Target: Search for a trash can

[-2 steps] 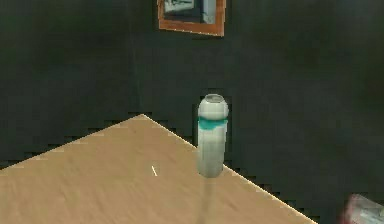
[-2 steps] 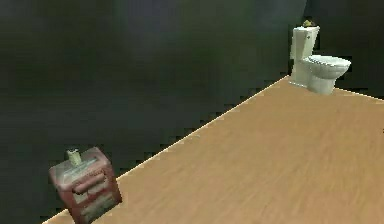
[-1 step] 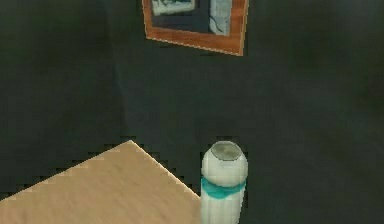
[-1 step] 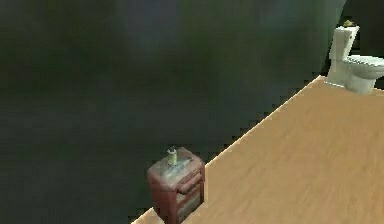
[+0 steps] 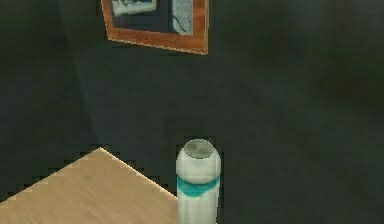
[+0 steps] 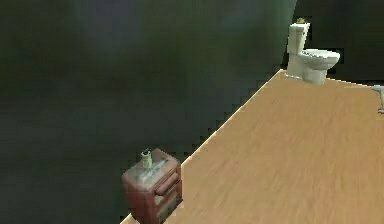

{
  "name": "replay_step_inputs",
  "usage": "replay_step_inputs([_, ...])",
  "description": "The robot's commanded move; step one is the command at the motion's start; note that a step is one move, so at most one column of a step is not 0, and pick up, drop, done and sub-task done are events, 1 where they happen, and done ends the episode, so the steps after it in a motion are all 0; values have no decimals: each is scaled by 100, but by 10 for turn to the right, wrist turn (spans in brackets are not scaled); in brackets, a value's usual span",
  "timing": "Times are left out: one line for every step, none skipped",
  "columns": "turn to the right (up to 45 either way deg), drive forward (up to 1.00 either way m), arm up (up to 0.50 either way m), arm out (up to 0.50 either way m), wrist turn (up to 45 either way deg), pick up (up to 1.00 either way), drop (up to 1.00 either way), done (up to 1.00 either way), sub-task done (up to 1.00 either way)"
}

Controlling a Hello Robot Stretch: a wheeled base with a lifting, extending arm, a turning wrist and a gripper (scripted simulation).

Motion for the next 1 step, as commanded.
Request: replay_step_inputs([0,0,0,0,0,0,0,100,0])
